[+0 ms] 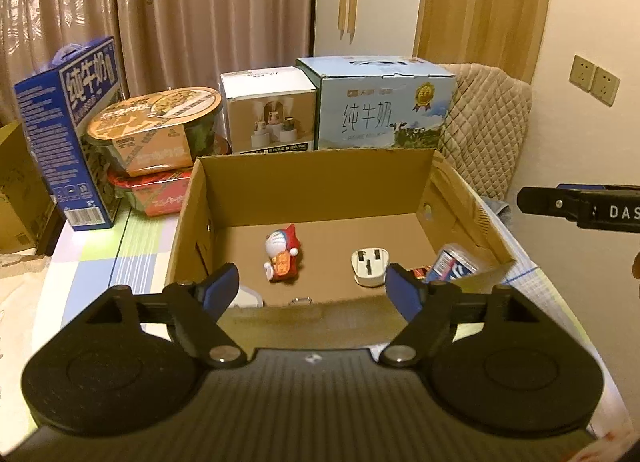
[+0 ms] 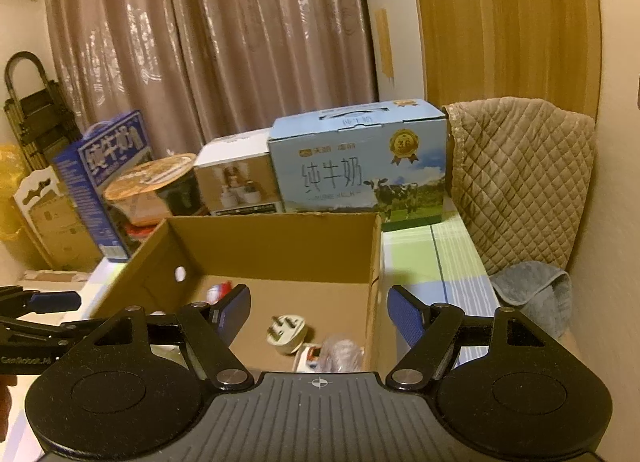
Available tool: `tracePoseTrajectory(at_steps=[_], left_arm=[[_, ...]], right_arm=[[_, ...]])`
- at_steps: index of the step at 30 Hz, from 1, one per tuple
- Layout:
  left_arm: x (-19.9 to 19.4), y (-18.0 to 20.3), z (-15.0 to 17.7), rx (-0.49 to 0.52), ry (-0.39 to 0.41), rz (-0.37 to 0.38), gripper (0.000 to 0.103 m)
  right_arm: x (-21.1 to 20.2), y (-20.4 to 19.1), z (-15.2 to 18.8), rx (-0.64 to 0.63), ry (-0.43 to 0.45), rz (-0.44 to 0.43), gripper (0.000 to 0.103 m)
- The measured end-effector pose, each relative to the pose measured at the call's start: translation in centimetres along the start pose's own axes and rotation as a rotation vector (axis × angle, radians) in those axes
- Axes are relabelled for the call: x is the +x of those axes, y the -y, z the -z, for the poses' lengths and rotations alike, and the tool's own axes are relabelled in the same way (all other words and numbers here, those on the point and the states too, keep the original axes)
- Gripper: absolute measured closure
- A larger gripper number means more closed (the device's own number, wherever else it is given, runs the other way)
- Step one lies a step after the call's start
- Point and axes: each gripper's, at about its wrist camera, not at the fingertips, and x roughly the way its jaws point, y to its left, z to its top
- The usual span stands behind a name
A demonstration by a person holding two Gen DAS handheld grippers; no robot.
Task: Organize rigid objects
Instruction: 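Open the left gripper dropping the bird while the right gripper releases the plastic box, then withdraw both open grippers from the box toward the cup and remote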
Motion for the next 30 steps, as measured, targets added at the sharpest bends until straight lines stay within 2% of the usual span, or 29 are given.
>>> tracePoseTrajectory(at_steps=[8,14,17,24,30], left_arm=[[-5.7,0.8,3.0,-0.017,0.01,0.002,0.02],[-8.5,1.1,6.3,-0.025,0.001,-0.008,0.018],[-9.8,0.8,7.6,-0.056,0.003,-0.008,0.009],[-12.4,-0.3,9.8,-0.103,0.024,-0.026,0.002],[-14.6,-2.3,11.3,-0.079,0.051,-0.082,0.001]], right_arm=[[-6.0,-2.0,2.9,-0.019,-0.007,-0.033,0.03],[-9.8,-3.6,5.6,-0.039,0.014,-0.041,0.029],[-11.2,-4.0,6.6,-0.036,0.016,-0.049,0.029],[-13.1,-4.9,8.4,-0.022,0.0,-0.063,0.028],[-14.1,-5.3,9.9,-0.014,-0.021,-0.063,0.024]])
